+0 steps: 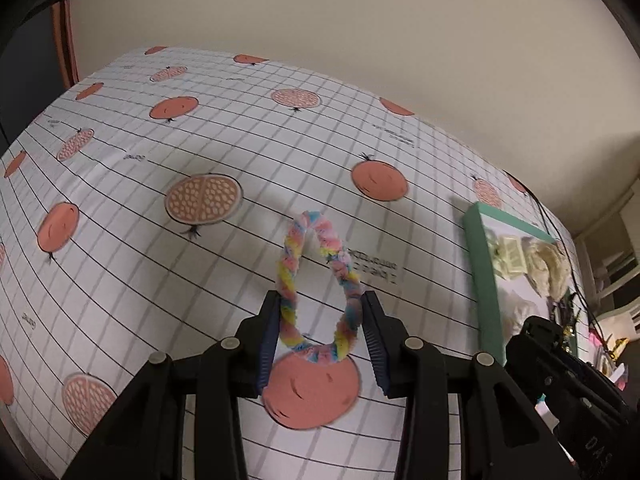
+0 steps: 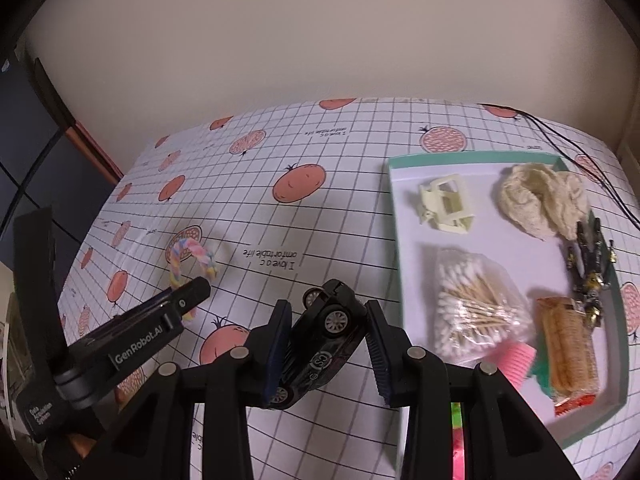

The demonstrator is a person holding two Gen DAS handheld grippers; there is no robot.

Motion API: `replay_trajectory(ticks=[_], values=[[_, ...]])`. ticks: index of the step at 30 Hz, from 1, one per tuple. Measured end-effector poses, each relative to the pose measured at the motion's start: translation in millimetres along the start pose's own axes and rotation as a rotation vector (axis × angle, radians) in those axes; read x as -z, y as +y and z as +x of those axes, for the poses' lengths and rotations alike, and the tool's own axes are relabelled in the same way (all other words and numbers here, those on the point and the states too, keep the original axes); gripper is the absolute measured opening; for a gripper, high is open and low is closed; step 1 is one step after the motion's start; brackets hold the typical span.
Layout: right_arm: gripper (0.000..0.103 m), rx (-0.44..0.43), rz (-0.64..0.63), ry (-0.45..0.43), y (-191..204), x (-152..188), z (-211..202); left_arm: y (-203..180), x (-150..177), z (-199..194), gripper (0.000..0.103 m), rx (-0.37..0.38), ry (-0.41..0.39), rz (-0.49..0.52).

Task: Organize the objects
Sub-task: 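Carry black car and braided ring with both grippers over the tray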

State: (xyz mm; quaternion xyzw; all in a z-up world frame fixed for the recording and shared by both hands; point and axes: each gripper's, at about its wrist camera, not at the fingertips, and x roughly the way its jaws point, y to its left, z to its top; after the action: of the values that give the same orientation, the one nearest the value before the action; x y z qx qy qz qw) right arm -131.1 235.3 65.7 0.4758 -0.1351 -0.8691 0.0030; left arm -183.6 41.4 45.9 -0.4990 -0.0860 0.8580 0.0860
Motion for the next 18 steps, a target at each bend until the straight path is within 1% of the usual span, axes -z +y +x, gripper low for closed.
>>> replay_trajectory(ticks=[6, 12, 18], values=[[0.039, 0.012, 0.013, -0.008, -14.9, -0.1, -7.5, -19.0, 8.0, -1.8, 0.042, 0.032, 0.001, 0.009], [0.039, 0.021, 0.032, -0.016, -29.9, 0.5, -13.6, -36.5, 14.4, 0.4, 0.042, 0.046, 0.004, 0.034], [0.039, 0.053, 0.043, -0.012, -46.4, 1.0, -15.6, -49.3, 19.4, 3.9, 0.042, 0.065, 0.016, 0.052]])
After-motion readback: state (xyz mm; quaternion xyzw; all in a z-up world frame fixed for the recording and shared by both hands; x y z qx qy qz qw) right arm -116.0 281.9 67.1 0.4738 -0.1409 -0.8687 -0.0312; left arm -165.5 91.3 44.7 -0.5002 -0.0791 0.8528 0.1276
